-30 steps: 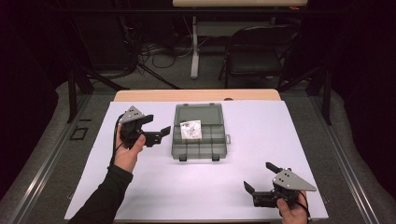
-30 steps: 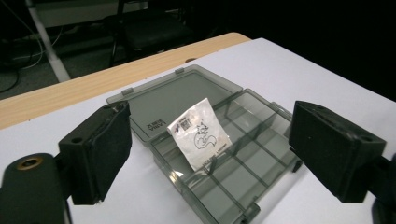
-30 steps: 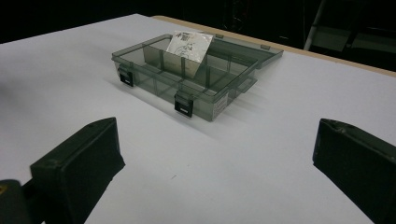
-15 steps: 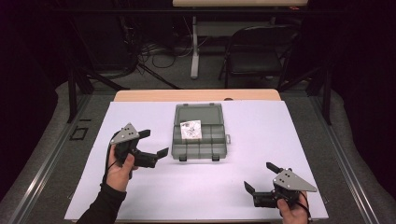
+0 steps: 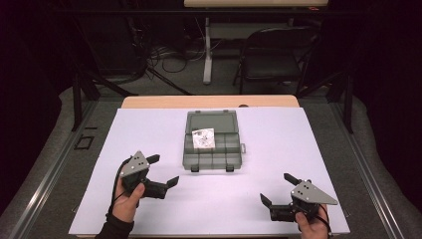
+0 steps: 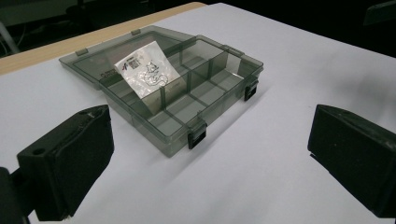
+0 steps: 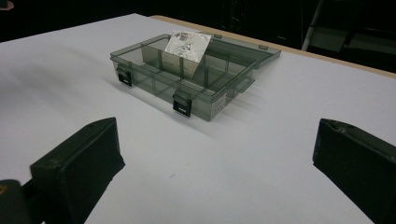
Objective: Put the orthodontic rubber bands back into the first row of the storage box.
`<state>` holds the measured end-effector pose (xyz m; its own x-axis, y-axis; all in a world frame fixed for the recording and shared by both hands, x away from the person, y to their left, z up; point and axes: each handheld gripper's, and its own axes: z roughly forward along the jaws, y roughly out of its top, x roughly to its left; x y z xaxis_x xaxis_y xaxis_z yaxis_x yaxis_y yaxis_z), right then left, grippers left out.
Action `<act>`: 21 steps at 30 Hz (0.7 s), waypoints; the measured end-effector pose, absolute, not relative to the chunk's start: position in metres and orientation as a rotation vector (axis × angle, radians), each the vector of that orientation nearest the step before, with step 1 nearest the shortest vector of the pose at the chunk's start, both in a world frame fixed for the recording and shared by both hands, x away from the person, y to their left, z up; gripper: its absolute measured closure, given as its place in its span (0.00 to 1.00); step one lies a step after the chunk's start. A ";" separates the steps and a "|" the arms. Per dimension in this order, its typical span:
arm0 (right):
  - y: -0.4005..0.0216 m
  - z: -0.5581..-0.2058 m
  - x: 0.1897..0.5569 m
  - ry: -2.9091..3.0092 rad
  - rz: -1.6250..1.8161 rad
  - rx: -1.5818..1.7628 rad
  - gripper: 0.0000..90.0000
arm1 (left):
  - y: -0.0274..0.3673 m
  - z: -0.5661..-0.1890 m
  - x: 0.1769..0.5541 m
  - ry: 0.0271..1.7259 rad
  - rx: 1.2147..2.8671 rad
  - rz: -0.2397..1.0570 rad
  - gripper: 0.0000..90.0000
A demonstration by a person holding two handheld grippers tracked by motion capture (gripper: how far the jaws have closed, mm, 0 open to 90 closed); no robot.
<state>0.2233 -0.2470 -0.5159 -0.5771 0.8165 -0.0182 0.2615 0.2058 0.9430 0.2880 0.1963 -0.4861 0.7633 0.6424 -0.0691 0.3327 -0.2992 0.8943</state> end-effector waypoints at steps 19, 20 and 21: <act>-0.247 -0.521 0.227 1.992 1.335 1.020 0.00 | 0.220 -0.506 0.282 0.793 1.909 0.375 0.01; -0.247 -0.521 0.227 1.992 1.335 1.019 0.00 | 0.221 -0.506 0.282 0.791 1.909 0.377 0.01; -0.247 -0.521 0.227 1.996 1.334 1.019 0.00 | 0.221 -0.507 0.282 0.790 1.907 0.377 0.01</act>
<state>0.2274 -0.2474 -0.5212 -0.5768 0.8167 -0.0178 0.2959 0.2291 0.9274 0.2823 0.2207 -0.5066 0.7385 0.6695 -0.0797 0.3589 -0.2903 0.8871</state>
